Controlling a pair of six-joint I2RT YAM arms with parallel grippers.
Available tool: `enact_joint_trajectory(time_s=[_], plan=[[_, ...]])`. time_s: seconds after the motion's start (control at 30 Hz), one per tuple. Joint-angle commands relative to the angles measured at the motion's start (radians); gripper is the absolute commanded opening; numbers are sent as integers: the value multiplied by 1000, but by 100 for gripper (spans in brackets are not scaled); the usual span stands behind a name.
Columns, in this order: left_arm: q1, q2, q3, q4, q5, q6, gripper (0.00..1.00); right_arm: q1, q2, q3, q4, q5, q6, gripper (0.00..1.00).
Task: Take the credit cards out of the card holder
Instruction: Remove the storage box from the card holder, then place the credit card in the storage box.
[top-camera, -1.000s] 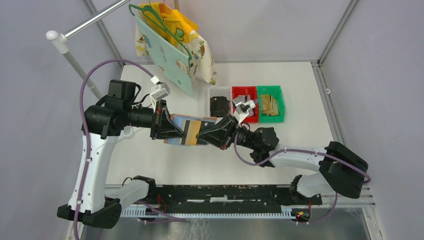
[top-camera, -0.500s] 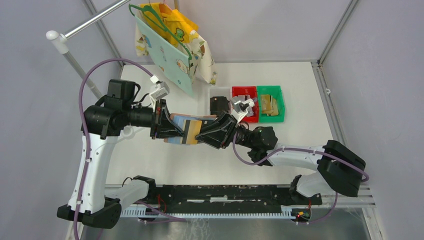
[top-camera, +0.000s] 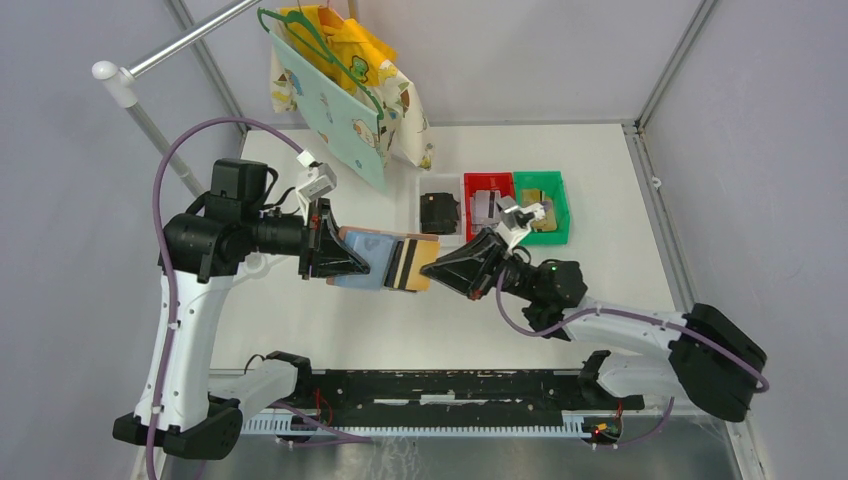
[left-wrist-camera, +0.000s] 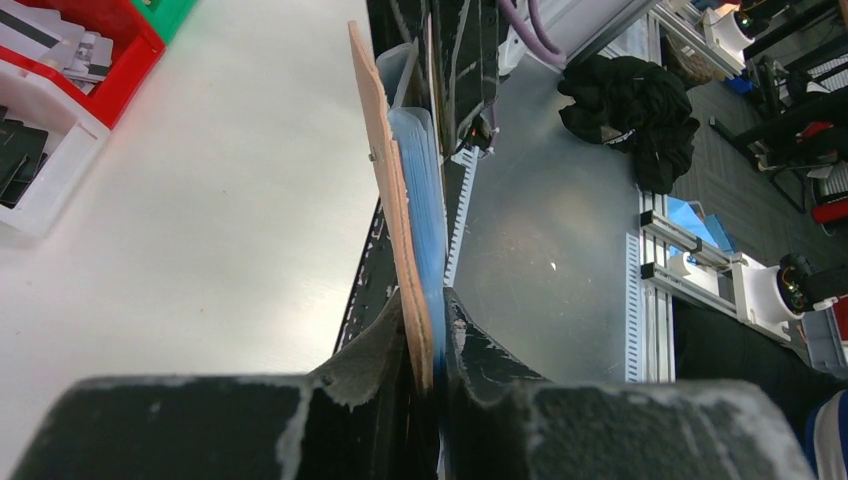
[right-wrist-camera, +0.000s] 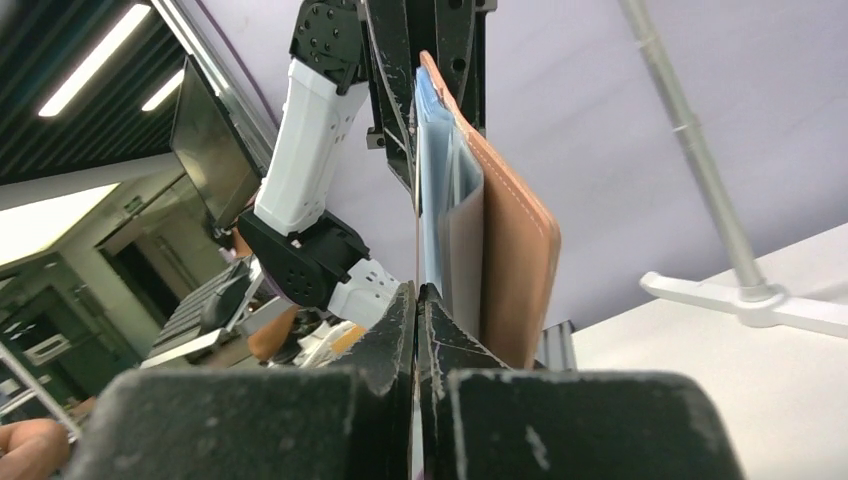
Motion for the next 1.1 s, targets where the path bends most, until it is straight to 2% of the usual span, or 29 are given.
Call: enact_joint_trajectory(time_s=[0.0,0.17,0.33,0.43,0.57,0.63,0.77,0.87,1.07], plan=[[-3,-13,41,32,26,-11,2,-76,-160,-81,-28,-24,-31,0],[-4,-12,38,27,26,-1,2,-193,-307,-137,-181,-52,-53,0],[-4,-11,51,20,-15,18,2,-342,-420,-123,-497,-83,-131,0],[-4,-12,56,21,-43,35,2,-447,-412,-75,-691,-125,-198,0],[-4,-14,54,20,-80,39,2,-586,-320,27,-959,-178,-347,0],[-4,-23,50,14,-92,53,2,-643,-278,102,-1123,-140,-461,0],[-4,-33,52,7,-98,65,2,-747,-214,186,-1286,-47,-592,0],[-4,-30,54,0,-109,74,2,-792,-145,291,-1447,82,-721,0],[-4,-16,56,-8,-122,83,2,-840,-11,424,-1567,270,-837,0]])
